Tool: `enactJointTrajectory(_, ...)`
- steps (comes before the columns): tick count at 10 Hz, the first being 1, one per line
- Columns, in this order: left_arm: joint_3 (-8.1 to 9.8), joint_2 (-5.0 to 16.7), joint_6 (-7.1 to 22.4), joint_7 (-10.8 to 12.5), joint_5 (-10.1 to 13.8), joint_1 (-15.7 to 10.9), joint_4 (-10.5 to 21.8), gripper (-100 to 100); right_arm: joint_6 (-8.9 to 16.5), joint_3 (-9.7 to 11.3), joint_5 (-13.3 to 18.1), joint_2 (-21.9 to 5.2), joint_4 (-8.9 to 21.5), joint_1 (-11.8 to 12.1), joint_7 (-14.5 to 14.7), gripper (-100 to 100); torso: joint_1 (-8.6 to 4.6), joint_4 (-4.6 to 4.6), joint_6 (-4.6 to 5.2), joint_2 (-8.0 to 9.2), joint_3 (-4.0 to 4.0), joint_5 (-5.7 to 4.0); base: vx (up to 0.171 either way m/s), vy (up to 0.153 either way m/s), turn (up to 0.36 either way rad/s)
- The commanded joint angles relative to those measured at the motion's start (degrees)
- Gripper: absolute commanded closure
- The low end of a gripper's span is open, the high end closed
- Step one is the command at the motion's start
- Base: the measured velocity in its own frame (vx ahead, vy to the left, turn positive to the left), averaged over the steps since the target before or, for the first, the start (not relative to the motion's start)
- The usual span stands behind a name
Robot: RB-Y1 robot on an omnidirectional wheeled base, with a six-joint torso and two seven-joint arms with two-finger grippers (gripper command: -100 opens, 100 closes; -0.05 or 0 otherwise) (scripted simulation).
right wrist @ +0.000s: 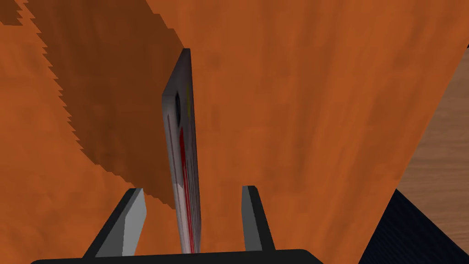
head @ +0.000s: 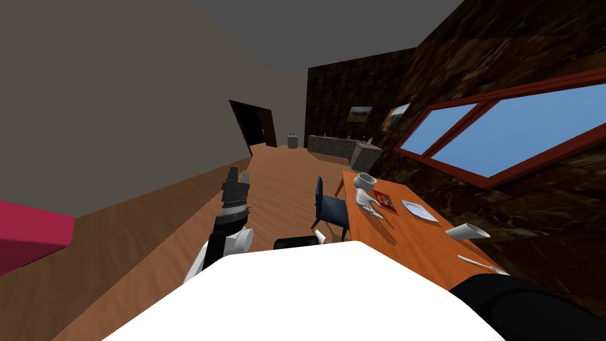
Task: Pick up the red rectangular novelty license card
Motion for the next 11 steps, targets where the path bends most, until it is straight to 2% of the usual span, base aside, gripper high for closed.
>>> enactJointTrajectory(1, 0.00, 0.00, 0.00, 0.00, 0.00, 0.00, 0.00, 0, 0.00, 0.00, 0.00, 0.00, 0.00, 0.00, 0.00, 100, 0.00, 0.00, 0.00, 0.00, 0.00, 0.00, -0.005, -0.004, 0.002)
enactJointTrajectory(4, 0.00, 0.00, 0.00, 0.00, 0.00, 0.00, 0.00, 0, 0.11, 0.02, 0.03, -0.06, 0.08, 0.04, 0.04, 100, -0.01, 0.01, 0.01, -0.07, -0.03, -0.05, 0.000, 0.000, 0.000)
enactJointTrajectory(5, 0.00, 0.00, 0.00, 0.00, 0.00, 0.00, 0.00, 0, 0.12, 0.02, 0.02, -0.06, 0.08, 0.04, 0.02, 0, -0.01, 0.01, 0.00, -0.07, -0.03, -0.05, 0.000, 0.000, 0.000)
enactJointTrajectory(6, 0.00, 0.00, 0.00, 0.00, 0.00, 0.00, 0.00, 0, 0.00, -0.15, 0.15, -0.95, -0.83, 0.23, 0.37, 100, -0.01, 0.01, 0.00, -0.07, -0.03, -0.05, 0.051, 0.025, -0.229)
enactJointTrajectory(9, 0.00, 0.00, 0.00, 0.00, 0.00, 0.02, 0.00, 0, -1.11, -1.31, 0.32, -4.39, -2.79, 1.69, 1.75, 100, 0.13, -0.07, 0.04, -0.40, -0.22, 0.04, 0.097, 0.020, -0.244)
enactJointTrajectory(10, 0.00, 0.00, 0.00, 0.00, 0.00, 0.01, 0.00, 0, -1.01, -0.97, 0.32, -3.61, -2.16, 1.32, 1.40, 100, 0.11, -0.08, 0.01, -0.43, -0.24, 0.03, 0.037, 0.007, -0.028)
enactJointTrajectory(11, 0.00, 0.00, 0.00, 0.00, 0.00, 0.00, 0.00, 0, -1.10, -1.02, 0.33, -3.73, -2.22, 1.36, 1.52, 0, 0.08, -0.06, -0.02, -0.31, -0.18, 0.00, 0.007, 0.002, 0.008)
